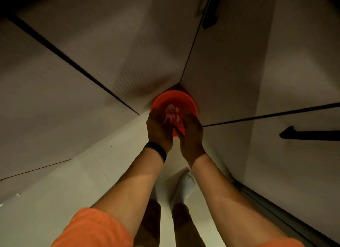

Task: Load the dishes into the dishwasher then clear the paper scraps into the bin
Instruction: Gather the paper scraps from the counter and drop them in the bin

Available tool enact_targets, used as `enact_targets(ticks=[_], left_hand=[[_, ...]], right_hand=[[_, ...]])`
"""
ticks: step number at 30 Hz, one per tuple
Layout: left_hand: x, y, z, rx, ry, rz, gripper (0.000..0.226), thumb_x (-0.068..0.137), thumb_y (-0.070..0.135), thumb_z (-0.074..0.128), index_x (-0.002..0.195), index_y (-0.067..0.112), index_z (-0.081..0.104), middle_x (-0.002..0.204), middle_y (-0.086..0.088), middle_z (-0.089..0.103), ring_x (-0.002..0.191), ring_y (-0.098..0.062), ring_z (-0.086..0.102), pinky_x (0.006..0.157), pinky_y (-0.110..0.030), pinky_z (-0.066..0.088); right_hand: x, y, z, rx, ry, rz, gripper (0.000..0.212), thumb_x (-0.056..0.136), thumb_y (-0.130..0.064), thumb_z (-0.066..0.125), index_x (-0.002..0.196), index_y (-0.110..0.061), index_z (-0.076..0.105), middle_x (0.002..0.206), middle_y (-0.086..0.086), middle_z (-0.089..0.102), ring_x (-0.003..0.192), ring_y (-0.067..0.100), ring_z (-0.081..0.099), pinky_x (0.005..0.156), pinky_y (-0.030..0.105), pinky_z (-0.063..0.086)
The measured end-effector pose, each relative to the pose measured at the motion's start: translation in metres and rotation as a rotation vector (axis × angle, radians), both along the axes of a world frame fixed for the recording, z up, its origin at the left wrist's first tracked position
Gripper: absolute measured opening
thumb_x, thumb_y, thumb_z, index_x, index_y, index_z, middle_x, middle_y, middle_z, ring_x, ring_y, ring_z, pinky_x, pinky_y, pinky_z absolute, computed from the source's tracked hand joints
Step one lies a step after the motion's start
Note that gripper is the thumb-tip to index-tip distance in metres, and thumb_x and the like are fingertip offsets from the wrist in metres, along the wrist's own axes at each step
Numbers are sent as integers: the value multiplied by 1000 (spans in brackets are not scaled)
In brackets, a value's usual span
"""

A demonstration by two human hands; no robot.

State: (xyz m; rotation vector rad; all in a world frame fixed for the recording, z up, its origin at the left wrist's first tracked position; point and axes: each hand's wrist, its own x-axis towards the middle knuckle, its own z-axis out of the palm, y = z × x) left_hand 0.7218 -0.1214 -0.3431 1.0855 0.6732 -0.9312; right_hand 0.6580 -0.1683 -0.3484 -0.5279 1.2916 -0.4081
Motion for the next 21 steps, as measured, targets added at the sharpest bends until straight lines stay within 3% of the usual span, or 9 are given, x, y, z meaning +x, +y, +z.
enact_targets(ticks=[3, 5, 7, 9, 12, 17, 21], left_hand=[[6, 6, 58, 13, 38, -21, 35, 106, 42, 40, 114, 19, 65, 128, -11, 66, 115, -25, 63, 95, -37, 50], [8, 10, 110, 5, 40, -30, 33, 106, 40, 41, 111, 19, 67, 117, -11, 70, 111, -26, 64, 88, -37, 52], [7, 13, 159, -27, 27, -58, 35, 104, 42, 47, 122, 17, 64, 117, -10, 67, 109, -25, 61, 85, -37, 49], [7, 20, 209, -91, -2, -83, 43, 103, 42, 48, 133, 14, 61, 129, -8, 63, 117, -20, 58, 96, -34, 45], [10, 32, 267, -199, -33, -83, 46, 104, 42, 48, 135, 10, 61, 134, -12, 65, 126, -24, 61, 111, -38, 44], [3, 42, 367, -346, -100, -201, 49, 105, 41, 46, 139, 8, 57, 135, -14, 65, 126, -27, 62, 114, -41, 42], [-5, 39, 413, -416, -115, -273, 49, 104, 42, 47, 138, 8, 59, 134, -15, 66, 127, -28, 61, 113, -41, 42]], right_hand=[[-5, 2, 56, -66, 27, 82, 27, 101, -18, 58, 127, -16, 66, 109, -4, 74, 97, 9, 70, 95, 41, 57], [-6, 9, 107, -167, 113, 143, 24, 100, -19, 60, 123, -18, 66, 108, -5, 72, 106, 16, 67, 100, 40, 53], [-5, 14, 157, -260, 161, 177, 29, 101, -24, 59, 130, -21, 60, 119, -2, 66, 117, 19, 61, 108, 42, 48], [-5, 19, 209, -354, 77, 228, 23, 101, -29, 61, 123, -25, 66, 125, -3, 68, 120, 16, 63, 107, 43, 50], [-7, 21, 278, -487, -12, 267, 20, 102, -22, 61, 119, -21, 71, 113, -10, 73, 113, 9, 67, 101, 42, 55], [-25, 22, 376, -741, -28, 283, 21, 102, -20, 60, 119, -20, 71, 114, -5, 74, 113, 14, 68, 102, 52, 53], [-42, 20, 419, -910, -25, 306, 21, 102, -14, 58, 119, -18, 70, 115, -5, 73, 114, 14, 67, 103, 49, 53]])
